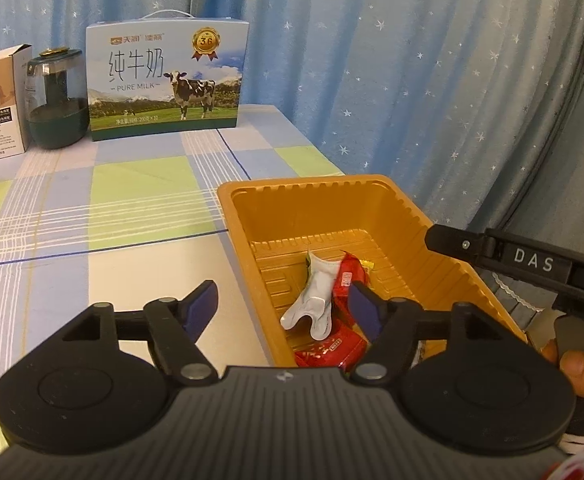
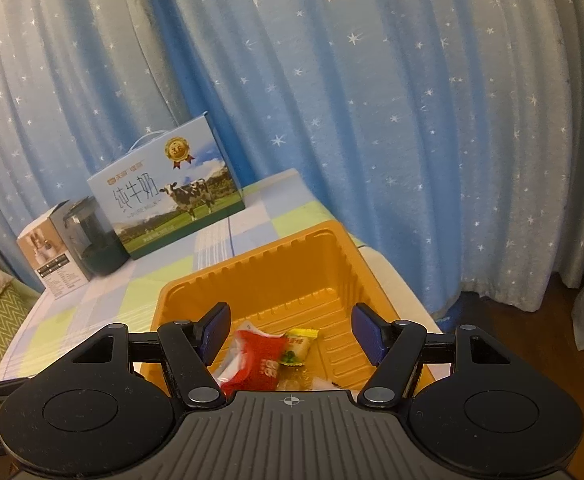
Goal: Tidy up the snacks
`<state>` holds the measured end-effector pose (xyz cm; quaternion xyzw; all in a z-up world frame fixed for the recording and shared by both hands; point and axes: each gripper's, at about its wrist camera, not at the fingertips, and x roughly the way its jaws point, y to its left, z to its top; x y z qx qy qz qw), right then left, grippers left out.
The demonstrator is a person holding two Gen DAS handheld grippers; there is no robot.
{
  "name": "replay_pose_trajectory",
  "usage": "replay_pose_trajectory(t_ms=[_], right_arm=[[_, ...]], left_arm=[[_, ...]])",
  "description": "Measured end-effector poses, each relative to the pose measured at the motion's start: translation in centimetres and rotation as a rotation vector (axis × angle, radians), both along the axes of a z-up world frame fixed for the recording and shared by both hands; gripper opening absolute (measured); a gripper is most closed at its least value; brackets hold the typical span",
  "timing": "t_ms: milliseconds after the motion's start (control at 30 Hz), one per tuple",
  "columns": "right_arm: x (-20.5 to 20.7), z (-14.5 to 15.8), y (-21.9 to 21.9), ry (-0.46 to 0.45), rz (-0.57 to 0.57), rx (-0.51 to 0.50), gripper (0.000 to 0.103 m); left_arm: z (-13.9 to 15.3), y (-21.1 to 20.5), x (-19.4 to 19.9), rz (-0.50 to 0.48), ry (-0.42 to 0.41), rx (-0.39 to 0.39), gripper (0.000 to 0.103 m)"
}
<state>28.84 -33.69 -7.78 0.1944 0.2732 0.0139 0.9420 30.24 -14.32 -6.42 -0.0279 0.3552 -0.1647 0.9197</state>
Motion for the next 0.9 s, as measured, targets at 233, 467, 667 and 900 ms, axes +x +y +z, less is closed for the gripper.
replay_pose_trajectory(t_ms=[233,467,667,900], right_arm=[[-0.5,0.2,0.1,0.0,-0.003,-0.01,0.067],[-1.9,0.0,0.3,0.019,0.016,-0.023,0.077],[-4.1,-0.1,0.8,0.024,0.015,-0.031,0.081],[-7.7,0.4,1.2,0.023,-0.006,-0.005,0.084]], left_arm=[[0.7,0.4,-0.5,0.009,-0.012,0.01,0.084],[1.3,0.6,-1.9,0.016,-0.026,0.04,0.099],[1.5,1.2,-3.5,0.038,-0.017,0.043,0.103],[1.9,2.3,-6.4,0.06,-0.025,0.03,0.103]])
